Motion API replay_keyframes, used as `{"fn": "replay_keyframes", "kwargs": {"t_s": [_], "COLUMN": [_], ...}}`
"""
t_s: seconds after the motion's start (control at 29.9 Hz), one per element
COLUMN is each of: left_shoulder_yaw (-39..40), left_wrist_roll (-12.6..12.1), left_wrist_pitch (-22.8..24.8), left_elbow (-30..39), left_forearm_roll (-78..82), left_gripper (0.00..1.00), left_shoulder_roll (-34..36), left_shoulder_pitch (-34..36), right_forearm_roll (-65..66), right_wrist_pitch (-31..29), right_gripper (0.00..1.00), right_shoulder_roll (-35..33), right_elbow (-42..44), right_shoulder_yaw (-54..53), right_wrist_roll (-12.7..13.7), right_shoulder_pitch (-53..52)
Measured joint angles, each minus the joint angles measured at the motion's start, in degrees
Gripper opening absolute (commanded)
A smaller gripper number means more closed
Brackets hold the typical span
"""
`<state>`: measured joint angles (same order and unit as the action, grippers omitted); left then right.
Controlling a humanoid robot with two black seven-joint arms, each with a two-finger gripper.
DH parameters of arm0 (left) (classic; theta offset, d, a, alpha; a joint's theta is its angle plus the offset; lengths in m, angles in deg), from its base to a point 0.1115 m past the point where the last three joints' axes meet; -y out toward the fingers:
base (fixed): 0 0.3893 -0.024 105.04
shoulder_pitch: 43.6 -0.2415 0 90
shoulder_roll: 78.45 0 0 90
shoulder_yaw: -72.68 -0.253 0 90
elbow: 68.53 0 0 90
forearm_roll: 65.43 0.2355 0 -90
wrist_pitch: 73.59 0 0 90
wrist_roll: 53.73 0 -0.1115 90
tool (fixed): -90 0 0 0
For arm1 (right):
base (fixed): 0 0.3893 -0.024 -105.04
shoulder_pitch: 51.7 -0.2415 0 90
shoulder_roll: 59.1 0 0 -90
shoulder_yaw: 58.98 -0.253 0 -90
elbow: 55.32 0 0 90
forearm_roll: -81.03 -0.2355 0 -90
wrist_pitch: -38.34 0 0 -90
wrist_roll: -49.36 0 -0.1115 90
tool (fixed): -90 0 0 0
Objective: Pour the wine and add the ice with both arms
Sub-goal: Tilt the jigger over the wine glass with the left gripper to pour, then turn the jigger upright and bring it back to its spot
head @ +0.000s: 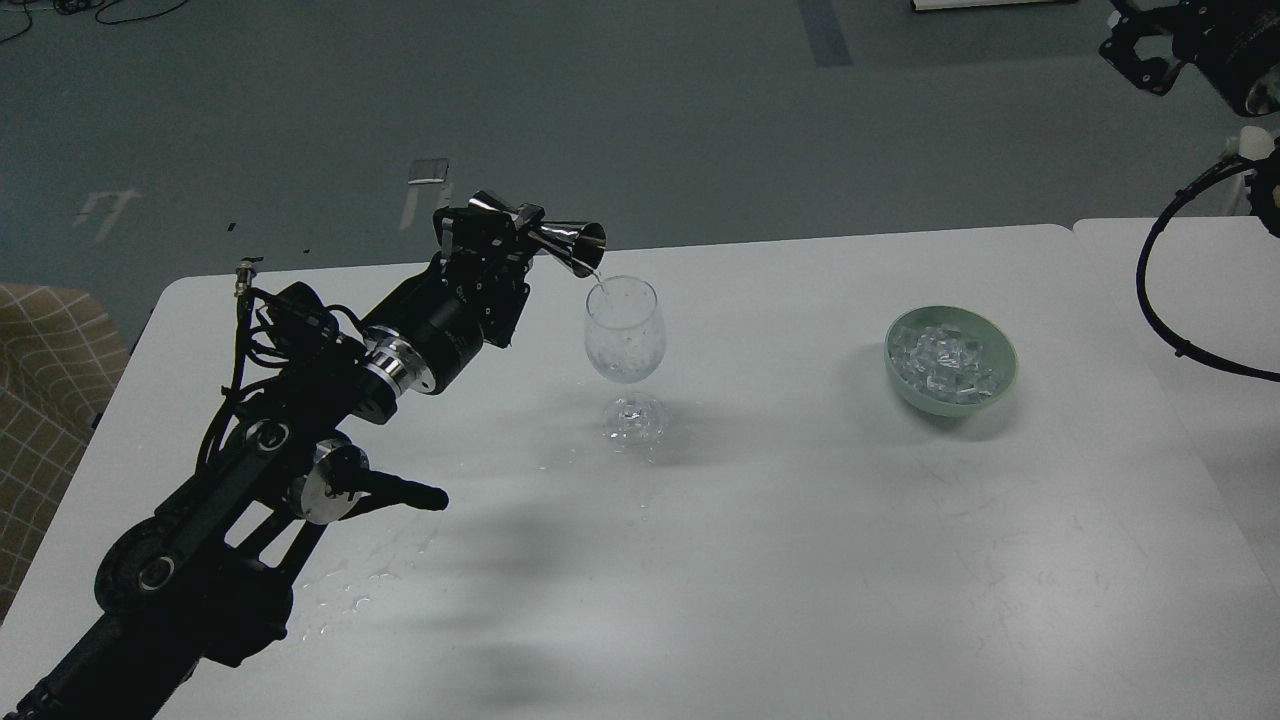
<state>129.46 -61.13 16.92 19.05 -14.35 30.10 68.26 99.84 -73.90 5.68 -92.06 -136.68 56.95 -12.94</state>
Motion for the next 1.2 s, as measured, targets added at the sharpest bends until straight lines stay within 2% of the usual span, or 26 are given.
{"fn": "replay_keyframes", "kwargs": {"t_s": [0.17, 0.8, 0.97, 1.2], "left_shoulder_yaw": [-2.1, -5.4, -4.6, 1.7], "left_wrist_roll": [0.1, 0.1, 0.6, 4.3], "left_wrist_pitch": [0.6, 0.8, 0.1, -3.1], "left_elbow": [-0.1, 0.8, 0.9, 0.9], "left_forearm_roll": [6.7, 15.5, 12.7, 4.1], "left_gripper": [0.05, 0.05, 0.03, 0.03], "left_shoulder_roll": [0.6, 3.4, 2.9, 1.3], "left_shoulder_pitch": [1.5, 9.5, 7.1, -0.1], "right_forearm_roll": [0.0, 0.0, 0.0, 0.0], "right_wrist_pitch": [0.0, -0.2, -0.4, -0.6], "right_gripper": [1.00, 1.00, 1.00, 1.00], "right_shoulder_roll": [0.0, -0.5, -0.5, -1.4], "right_elbow": [0.0, 0.0, 0.0, 0.2], "right_shoulder_yaw": [-0.1, -0.4, -0.4, -0.4], "right_wrist_roll": [0.0, 0.0, 0.0, 0.1], "right_shoulder_pitch": [0.0, 0.0, 0.2, 0.6]}}
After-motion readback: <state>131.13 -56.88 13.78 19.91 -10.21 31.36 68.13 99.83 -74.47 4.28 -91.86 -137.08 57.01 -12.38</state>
